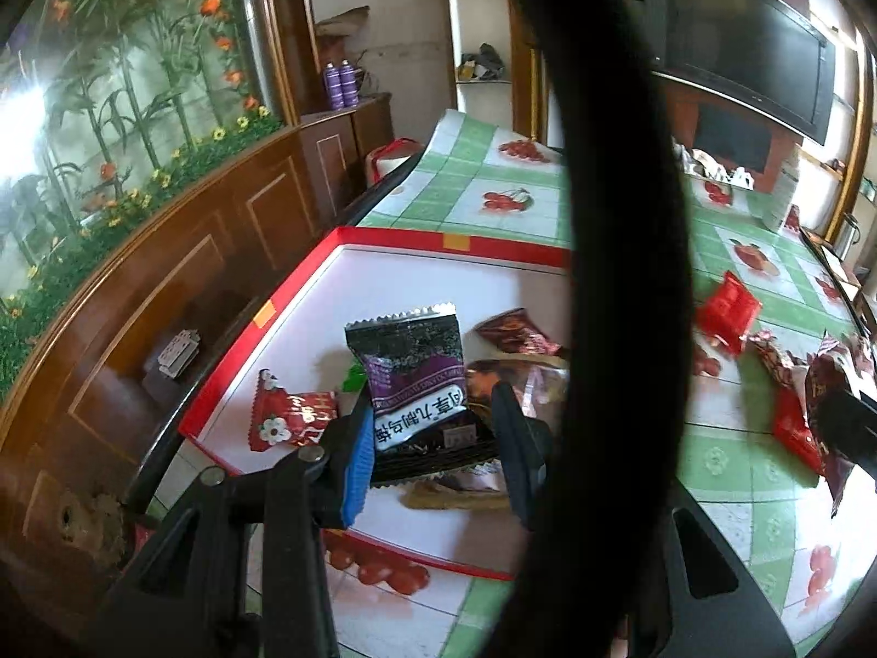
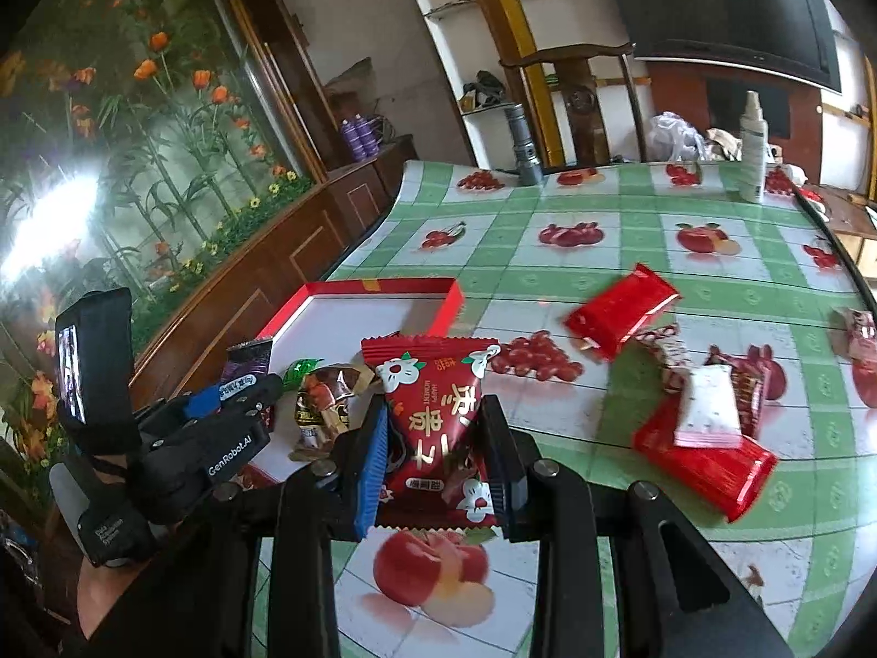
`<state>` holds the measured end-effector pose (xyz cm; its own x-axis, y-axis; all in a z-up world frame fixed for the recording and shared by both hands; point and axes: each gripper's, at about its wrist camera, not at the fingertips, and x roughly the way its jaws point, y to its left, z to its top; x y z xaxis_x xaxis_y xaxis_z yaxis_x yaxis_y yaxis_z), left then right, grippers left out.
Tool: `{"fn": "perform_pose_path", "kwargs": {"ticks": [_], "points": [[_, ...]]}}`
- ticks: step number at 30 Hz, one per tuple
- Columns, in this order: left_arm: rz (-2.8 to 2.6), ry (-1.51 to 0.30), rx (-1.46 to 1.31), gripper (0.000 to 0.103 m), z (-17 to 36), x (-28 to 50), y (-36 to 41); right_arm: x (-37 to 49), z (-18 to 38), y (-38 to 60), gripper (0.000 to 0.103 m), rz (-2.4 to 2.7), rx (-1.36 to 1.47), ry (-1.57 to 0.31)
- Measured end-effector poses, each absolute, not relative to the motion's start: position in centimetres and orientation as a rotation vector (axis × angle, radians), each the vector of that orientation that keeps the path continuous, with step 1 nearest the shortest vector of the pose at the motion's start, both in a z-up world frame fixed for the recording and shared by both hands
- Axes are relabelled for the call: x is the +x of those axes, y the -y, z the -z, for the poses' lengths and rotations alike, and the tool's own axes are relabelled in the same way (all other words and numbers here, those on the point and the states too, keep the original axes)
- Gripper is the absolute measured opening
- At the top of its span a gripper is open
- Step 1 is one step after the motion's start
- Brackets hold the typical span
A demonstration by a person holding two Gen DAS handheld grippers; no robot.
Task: Organize snacks
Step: 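Carry the dark packet and red flower-print packet over the red-rimmed box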
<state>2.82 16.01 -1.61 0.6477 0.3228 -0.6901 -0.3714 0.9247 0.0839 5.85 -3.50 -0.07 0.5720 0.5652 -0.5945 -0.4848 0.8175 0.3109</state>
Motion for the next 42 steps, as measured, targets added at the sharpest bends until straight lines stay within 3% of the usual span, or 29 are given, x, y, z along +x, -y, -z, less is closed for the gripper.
{"fn": "perform_pose_path", "kwargs": {"ticks": [42], "points": [[-0.515, -0.8, -0.118, 0.042, 4.6, 6.9, -25.4, 15.6, 3.0, -9.0, 0.031, -0.705, -0.008, -0.819]]}}
